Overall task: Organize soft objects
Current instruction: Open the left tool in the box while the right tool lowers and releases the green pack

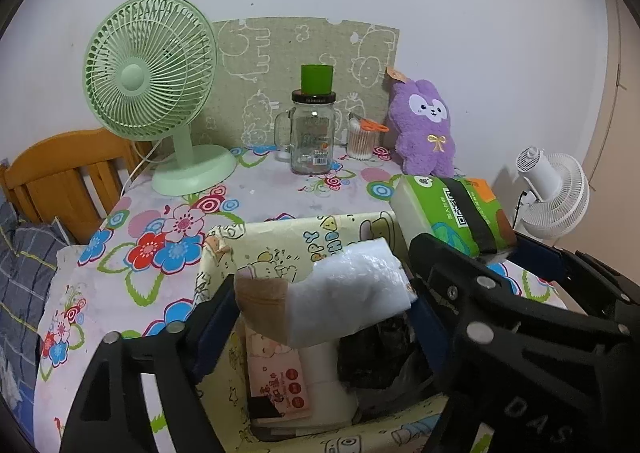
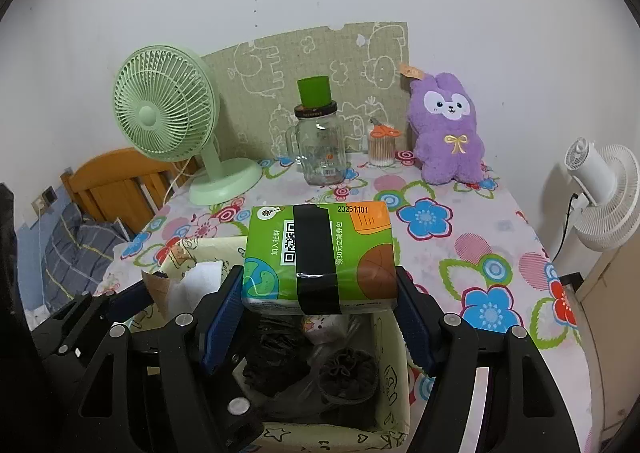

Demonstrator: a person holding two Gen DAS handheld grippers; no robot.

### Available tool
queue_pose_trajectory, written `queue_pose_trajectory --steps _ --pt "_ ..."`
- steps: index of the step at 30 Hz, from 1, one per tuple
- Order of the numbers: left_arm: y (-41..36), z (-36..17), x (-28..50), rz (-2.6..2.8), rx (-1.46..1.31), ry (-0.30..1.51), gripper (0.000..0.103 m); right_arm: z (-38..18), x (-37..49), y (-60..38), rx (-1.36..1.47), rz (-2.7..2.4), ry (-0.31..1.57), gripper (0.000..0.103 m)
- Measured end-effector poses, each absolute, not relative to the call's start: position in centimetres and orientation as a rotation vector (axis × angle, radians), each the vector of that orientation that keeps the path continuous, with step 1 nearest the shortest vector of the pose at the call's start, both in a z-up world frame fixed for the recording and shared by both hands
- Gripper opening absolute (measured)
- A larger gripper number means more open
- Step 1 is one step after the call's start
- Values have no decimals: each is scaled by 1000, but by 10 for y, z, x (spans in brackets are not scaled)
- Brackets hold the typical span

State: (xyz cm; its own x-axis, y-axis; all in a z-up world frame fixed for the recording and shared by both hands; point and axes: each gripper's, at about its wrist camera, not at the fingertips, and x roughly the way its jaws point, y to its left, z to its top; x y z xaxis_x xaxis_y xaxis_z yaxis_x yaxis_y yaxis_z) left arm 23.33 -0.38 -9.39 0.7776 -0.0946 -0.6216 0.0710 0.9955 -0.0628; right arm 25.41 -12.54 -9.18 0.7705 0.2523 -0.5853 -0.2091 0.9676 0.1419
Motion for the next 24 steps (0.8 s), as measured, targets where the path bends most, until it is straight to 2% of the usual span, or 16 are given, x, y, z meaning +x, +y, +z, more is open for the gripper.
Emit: queue_pose_trajectory --steps 4,8,18,21,23,24 --pt "-2 -93 228 -127 -45 683 98 -94 256 -123 78 278 651 73" --pt "-4 -90 221 -123 -18 664 103 -95 256 -117 65 286 648 73" --pt "3 -93 221 -108 -31 687 103 -96 260 -108 56 332 673 75" --pt "4 -93 219 -111 -35 689 103 -96 259 -107 52 337 676 80" --pt "5 -92 216 -118 -39 689 103 -95 257 -106 52 339 675 91" --pt "5 -91 215 -121 -41 688 103 -94 255 -107 53 339 672 93"
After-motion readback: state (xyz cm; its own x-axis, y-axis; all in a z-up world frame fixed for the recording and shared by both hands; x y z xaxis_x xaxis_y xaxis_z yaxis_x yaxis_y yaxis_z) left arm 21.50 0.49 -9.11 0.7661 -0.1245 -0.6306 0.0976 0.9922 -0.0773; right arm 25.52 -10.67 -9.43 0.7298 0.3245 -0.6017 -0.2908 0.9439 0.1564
